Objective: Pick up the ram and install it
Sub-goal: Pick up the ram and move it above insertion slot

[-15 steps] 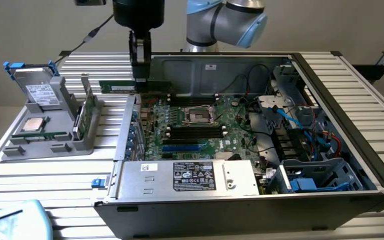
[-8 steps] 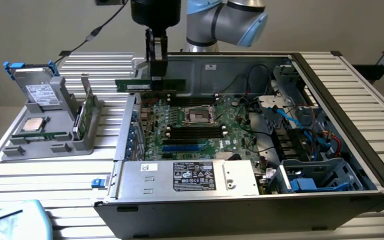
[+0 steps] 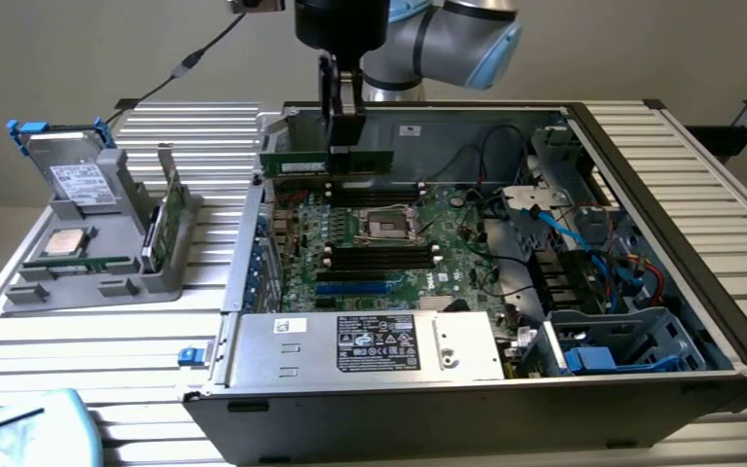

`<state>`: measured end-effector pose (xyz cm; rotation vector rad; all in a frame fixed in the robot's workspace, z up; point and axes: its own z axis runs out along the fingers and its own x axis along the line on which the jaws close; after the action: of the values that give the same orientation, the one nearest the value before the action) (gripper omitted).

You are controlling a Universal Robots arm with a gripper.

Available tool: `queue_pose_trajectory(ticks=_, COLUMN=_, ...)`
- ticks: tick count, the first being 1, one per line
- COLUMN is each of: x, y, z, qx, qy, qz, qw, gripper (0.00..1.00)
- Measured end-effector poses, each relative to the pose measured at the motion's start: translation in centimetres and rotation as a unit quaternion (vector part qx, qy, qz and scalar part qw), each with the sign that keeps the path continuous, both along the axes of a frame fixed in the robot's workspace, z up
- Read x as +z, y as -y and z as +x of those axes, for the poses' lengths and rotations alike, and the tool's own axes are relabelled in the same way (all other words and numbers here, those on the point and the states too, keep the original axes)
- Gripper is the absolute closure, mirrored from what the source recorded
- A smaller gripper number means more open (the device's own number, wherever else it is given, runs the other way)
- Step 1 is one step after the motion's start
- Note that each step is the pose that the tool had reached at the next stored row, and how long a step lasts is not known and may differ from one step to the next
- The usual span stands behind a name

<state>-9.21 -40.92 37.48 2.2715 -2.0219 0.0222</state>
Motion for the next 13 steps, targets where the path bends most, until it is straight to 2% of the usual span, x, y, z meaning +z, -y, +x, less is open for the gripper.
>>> queue_pose_trajectory(ticks=13, x=-0.8, y=-0.94, z=3.8, qx=0.0, qy=0.0009, qz=0.0, qw=1.0, gripper=0.86)
